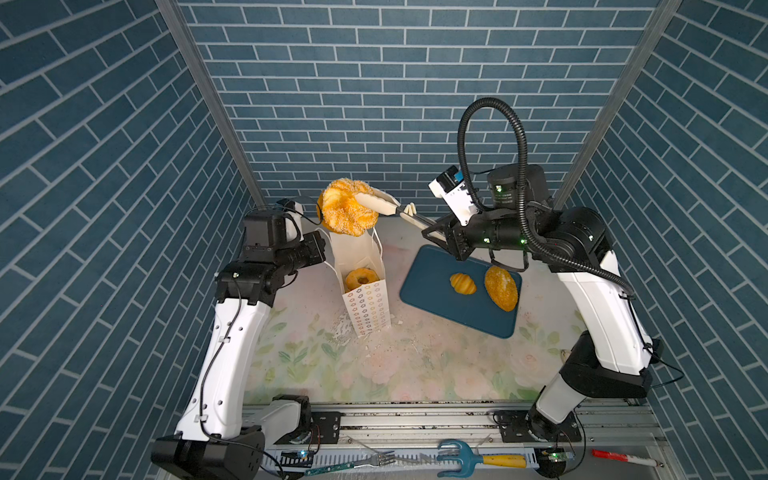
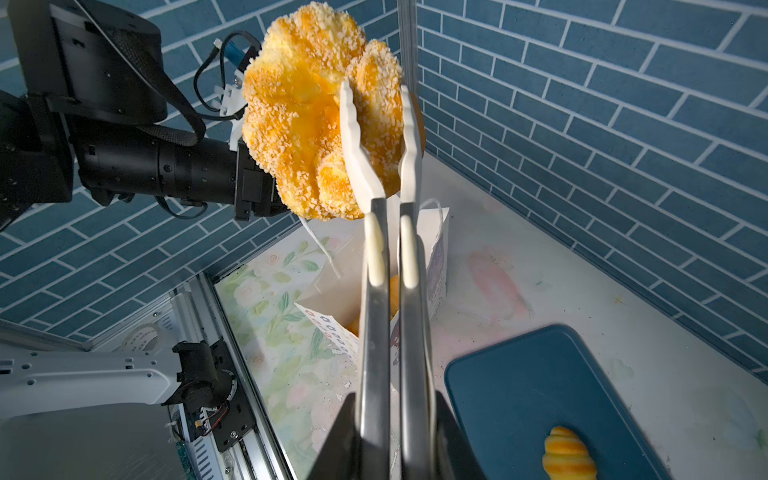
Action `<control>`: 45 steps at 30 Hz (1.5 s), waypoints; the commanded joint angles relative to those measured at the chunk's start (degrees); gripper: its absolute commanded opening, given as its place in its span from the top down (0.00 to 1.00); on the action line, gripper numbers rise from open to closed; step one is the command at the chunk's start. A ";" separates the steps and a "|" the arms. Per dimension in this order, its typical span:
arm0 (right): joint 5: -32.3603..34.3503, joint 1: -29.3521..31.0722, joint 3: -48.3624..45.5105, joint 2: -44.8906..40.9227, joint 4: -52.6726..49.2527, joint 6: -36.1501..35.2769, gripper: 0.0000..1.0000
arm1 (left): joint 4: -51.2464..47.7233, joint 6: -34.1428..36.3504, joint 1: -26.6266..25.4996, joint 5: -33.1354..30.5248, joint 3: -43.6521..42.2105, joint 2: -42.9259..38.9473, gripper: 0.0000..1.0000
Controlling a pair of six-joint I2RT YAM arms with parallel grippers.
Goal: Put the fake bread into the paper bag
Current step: 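Lift the sugar-crusted bun with the tongs and carry it over the bag, then open the tongs to drop the sugar-crusted bun into the bag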
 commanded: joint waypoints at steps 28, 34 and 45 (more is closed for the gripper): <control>3.35 1.32 -11.02 -2.70 -9.46 -0.25 0.88 | -0.59 1.32 0.33 -0.70 1.19 -0.16 1.00; 6.65 1.66 -6.72 -0.16 -12.89 -1.31 0.73 | -0.55 1.16 0.34 -0.21 1.08 0.14 1.00; 7.45 2.45 -0.17 2.21 -11.02 -2.38 0.59 | -0.34 1.01 0.34 0.63 1.33 0.66 1.00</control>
